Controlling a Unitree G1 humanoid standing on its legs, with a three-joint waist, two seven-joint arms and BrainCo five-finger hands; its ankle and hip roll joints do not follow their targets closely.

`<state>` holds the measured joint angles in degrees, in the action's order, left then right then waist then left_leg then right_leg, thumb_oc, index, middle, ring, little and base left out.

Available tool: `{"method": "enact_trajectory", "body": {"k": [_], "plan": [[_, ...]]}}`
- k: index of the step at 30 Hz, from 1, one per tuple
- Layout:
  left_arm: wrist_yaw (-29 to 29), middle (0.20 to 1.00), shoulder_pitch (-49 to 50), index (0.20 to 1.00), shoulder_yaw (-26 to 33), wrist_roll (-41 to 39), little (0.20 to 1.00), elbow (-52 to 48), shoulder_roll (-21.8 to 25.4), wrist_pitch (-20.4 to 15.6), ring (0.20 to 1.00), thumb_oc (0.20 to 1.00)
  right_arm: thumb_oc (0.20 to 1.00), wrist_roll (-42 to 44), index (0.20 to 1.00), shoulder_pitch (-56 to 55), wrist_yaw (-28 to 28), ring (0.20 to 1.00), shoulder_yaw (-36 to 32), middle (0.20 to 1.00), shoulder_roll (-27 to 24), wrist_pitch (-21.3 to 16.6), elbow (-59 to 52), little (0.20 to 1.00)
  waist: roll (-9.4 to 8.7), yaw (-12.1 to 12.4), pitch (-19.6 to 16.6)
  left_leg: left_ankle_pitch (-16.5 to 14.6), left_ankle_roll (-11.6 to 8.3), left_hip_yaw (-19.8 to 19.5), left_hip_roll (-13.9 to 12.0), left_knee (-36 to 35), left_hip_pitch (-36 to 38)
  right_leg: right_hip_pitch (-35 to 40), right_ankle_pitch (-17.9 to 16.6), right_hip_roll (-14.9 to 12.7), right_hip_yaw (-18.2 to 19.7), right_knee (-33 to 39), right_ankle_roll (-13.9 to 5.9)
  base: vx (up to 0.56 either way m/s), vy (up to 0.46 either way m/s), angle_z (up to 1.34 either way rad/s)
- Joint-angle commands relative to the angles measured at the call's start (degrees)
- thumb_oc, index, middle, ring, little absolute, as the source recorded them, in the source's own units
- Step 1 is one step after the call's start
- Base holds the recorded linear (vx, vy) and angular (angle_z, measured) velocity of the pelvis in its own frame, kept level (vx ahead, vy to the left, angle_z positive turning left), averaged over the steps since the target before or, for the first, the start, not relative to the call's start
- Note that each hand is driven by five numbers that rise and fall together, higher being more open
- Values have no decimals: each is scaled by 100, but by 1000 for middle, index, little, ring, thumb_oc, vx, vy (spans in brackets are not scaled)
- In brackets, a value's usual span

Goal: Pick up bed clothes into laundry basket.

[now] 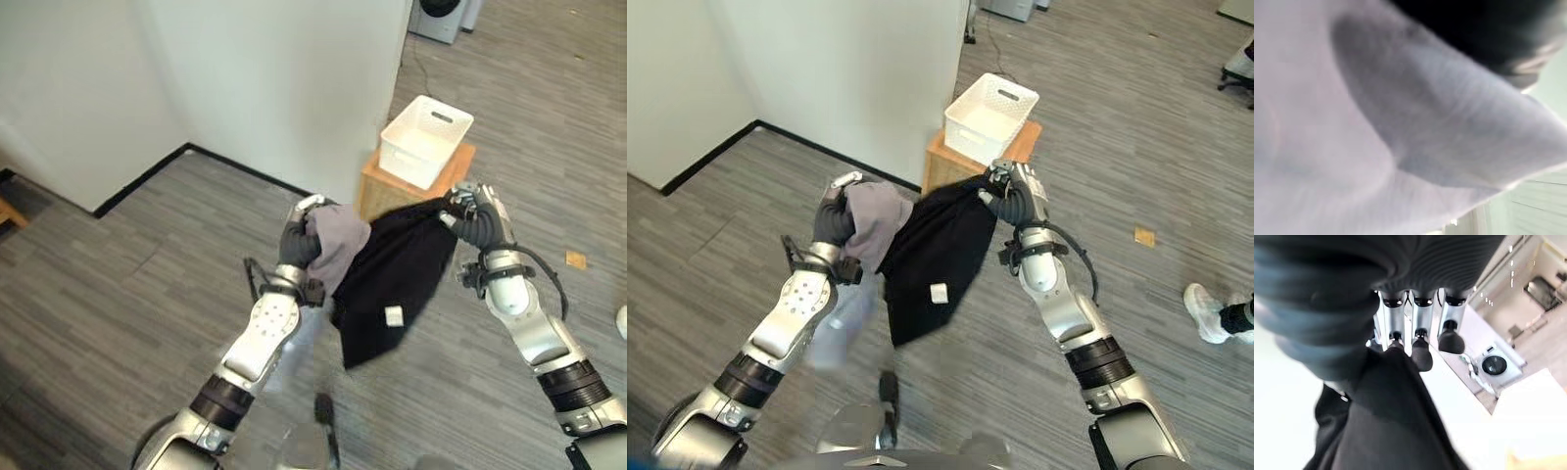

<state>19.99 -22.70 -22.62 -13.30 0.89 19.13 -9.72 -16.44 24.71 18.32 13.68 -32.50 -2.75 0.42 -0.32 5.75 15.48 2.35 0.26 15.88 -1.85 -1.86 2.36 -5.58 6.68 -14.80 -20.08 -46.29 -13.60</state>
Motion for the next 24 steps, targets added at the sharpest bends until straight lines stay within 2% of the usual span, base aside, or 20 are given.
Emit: {"method": "enact_trajectory", "body": {"k": [1, 2, 3, 4, 5, 6, 8, 11, 13, 15, 16, 18, 19, 20, 21, 22, 23, 24], "plan": [[-7, 200, -427, 200, -211, 108, 200, -354, -337, -413, 200, 200, 200, -75, 200, 833, 342, 200, -537, 200, -477, -103, 19, 200, 83, -103, -210, 61, -228, 163, -541, -314, 154, 461, -601, 250, -152, 2117, 64, 380, -152, 114], [-116, 200, -377, 200, -229, 148, 200, -324, -372, -436, 200, 200, 200, -28, 200, 759, 405, 200, -773, 200, -713, -102, -114, 200, -23, -302, -309, -139, -316, 7, -443, -314, 262, 444, -503, 333, -17, 3398, 213, 388, -180, 121], [-148, 200, -377, 200, -247, 181, 200, -303, -385, -426, 200, 200, 200, -22, 200, 753, 468, 200, -859, 200, -785, -101, -159, 200, -52, -375, -344, -223, -345, -41, -405, -314, 338, 380, -561, 336, 57, 3807, 230, 507, -243, 121], [-175, 200, -370, 200, -249, 175, 200, -270, -408, -432, 200, 200, 200, 16, 200, 776, 527, 200, -953, 200, -888, -95, -192, 200, -74, -461, -388, -354, -388, -80, -419, -314, 466, 299, -768, 266, 32, 4185, 182, 262, -119, 55], [-179, 200, -373, 200, -250, 174, 200, -262, -418, -437, 200, 200, 200, 24, 200, 773, 529, 200, -953, 200, -899, -94, -194, 200, -52, -473, -394, -378, -389, -95, -431, -314, 471, 358, -811, 291, 4, 4281, 168, 271, -125, 47], [-215, 200, -337, 200, -243, 147, 200, -216, -435, -421, 200, 200, 200, 30, 200, 840, 572, 200, -1020, 200, -1004, -62, -165, 200, -80, -506, -443, -471, -418, -97, -415, -314, 576, 281, -939, 197, -82, 4460, 132, 338, -122, 38], [-265, 200, -205, 200, -134, 127, 200, -155, -463, -394, 200, 200, 200, -17, 200, 1042, 724, 200, -1048, 200, -1286, 18, -12, 200, -106, -514, -538, -669, -455, 9, -392, -314, 873, 320, -1227, 58, -685, 4792, 65, 413, -182, 23], [-354, 200, -70, 200, -70, 105, 200, -173, -455, -399, 200, 200, 200, -71, 200, 1371, 746, 200, -895, 200, -1589, 79, 294, 200, -227, -375, -665, -814, -472, 194, -339, -314, 1129, 582, -1363, 30, -1328, 4986, 134, 277, -157, -16], [-362, 200, -83, 200, -76, 132, 200, -162, -468, -390, 200, 200, 200, -26, 200, 1454, 743, 200, -846, 200, -1634, 63, 410, 200, -270, -369, -707, -859, -476, 197, -323, -314, 1193, 671, -1335, 78, -1335, 5051, 157, 212, -107, -29], [-397, 200, -41, 200, -107, -9, 200, -196, -494, -429, 200, 200, 200, 133, 200, 1490, 726, 200, -788, 200, -1658, 12, 555, 200, -284, -380, -770, -899, -619, 203, -405, -247, 1351, 838, -1266, 171, -1367, 5104, 217, 322, -188, 6], [-422, 200, -21, 200, -72, -213, 200, -227, -539, -461, 200, 200, 200, 364, 200, 1368, 612, 200, -770, 200, -1560, -80, 568, 200, -284, -411, -763, -818, -855, 311, -650, 589, 1217, 1052, -1090, 242, -1383, 5129, 344, 295, -237, 34], [-429, 200, -20, 200, -72, -221, 200, -227, -535, -462, 200, 200, 200, 366, 200, 1360, 609, 200, -778, 200, -1560, -81, 562, 200, -271, -414, -760, -878, -886, 296, -708, 720, 1157, 1055, -1074, 279, -1390, 5129, 368, 103, -135, -3], [-425, 200, -59, 200, -62, -262, 200, -237, -538, -465, 200, 200, 200, 396, 200, 1337, 579, 200, -736, 200, -1505, -124, 536, 200, -245, -414, -731, -642, -1029, 365, -929, 1300, 1009, 1131, -967, 318, -1407, 5129, 459, 181, -211, -27], [-320, 200, -83, 200, 10, -260, 200, -246, -570, -456, 200, 200, 200, 366, 200, 1409, 525, 200, -589, 200, -1482, -146, 457, 200, -150, -326, -589, -191, -1201, 128, -1195, 2712, 562, 1281, -743, 474, -1271, 5129, 637, 255, -267, -24], [-288, 200, -81, 200, 49, -254, 200, -278, -599, -474, 200, 200, 200, 319, 200, 1451, 490, 200, -509, 200, -1459, -130, 413, 200, -169, -214, -503, -74, -1257, -100, -1064, 3347, 252, 1370, -638, 505, -1150, 5129, 702, 203, -195, -37], [-287, 200, -91, 200, 51, -252, 200, -277, -600, -474, 200, 200, 200, 318, 200, 1460, 490, 200, -510, 200, -1461, -126, 412, 200, -183, -217, -502, -58, -1240, -101, -1050, 3380, 206, 1342, -661, 484, -1151, 5129, 710, 105, -134, -106], [-268, 200, -84, 200, 63, -254, 200, -285, -606, -478, 200, 200, 200, 263, 200, 1514, 460, 200, -422, 200, -1454, -114, 421, 200, -288, -61, -401, -160, -1217, -220, -921, 3911, -241, 1431, -592, 472, -998, 5129, 745, 112, -112, -142], [-203, 200, -94, 200, 56, -282, 200, -291, -619, -496, 200, 200, 200, 226, 200, 1571, 389, 200, -305, 200, -1436, -104, 410, 200, -307, 45, -339, -295, -1153, -359, -988, 3799, -469, 1481, -531, 533, -839, 5129, 737, 262, -56, -134]]}}
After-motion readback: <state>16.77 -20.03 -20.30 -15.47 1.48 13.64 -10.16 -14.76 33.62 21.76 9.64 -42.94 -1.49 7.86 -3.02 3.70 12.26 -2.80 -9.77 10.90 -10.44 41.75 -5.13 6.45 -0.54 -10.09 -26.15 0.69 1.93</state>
